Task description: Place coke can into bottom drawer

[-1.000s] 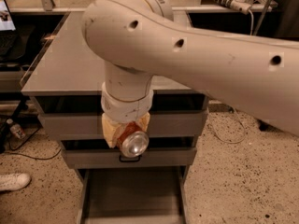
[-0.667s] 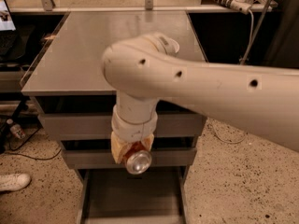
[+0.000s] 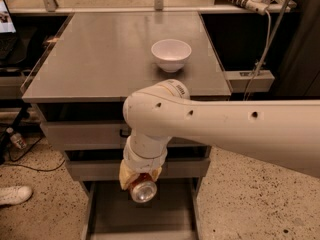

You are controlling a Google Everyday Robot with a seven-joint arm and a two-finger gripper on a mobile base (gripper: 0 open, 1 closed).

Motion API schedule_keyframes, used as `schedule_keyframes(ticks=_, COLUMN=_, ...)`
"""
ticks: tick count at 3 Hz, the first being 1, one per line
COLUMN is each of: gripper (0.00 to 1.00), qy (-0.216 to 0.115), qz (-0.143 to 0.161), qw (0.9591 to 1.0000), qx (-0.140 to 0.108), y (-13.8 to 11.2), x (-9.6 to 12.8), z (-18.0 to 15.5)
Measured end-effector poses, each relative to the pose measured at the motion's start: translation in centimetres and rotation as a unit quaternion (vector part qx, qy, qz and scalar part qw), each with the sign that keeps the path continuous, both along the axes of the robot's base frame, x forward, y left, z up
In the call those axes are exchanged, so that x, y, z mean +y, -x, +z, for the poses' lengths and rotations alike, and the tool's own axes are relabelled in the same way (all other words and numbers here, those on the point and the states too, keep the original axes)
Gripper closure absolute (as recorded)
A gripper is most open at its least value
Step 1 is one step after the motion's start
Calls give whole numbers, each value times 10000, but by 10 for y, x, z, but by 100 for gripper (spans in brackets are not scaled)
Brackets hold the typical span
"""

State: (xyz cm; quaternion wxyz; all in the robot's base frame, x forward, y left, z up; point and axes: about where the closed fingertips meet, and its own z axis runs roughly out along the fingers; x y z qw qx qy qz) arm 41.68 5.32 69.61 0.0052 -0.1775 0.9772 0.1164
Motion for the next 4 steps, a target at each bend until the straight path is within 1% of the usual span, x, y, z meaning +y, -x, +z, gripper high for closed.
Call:
schedule_keyframes(ticks=1, gripper=100, qy=0, qz=0, qw=10000, qx=0, y=0, x=0, z=0)
schedule_keyframes(ticks=2, gripper=100, qy=-130, qz=-142, qw=9998, qx=85, y=1, x=0, z=-21)
schedule_keyframes(ticks=3, gripper=100, qy=-283, qz=-678, qw=9963, qx=435, y=3, x=-9, z=-89)
schedule_keyframes(ticks=4, gripper=100, qy=-494, qz=-1198, qw=9884, qx=793, y=1, x=-13, z=-160)
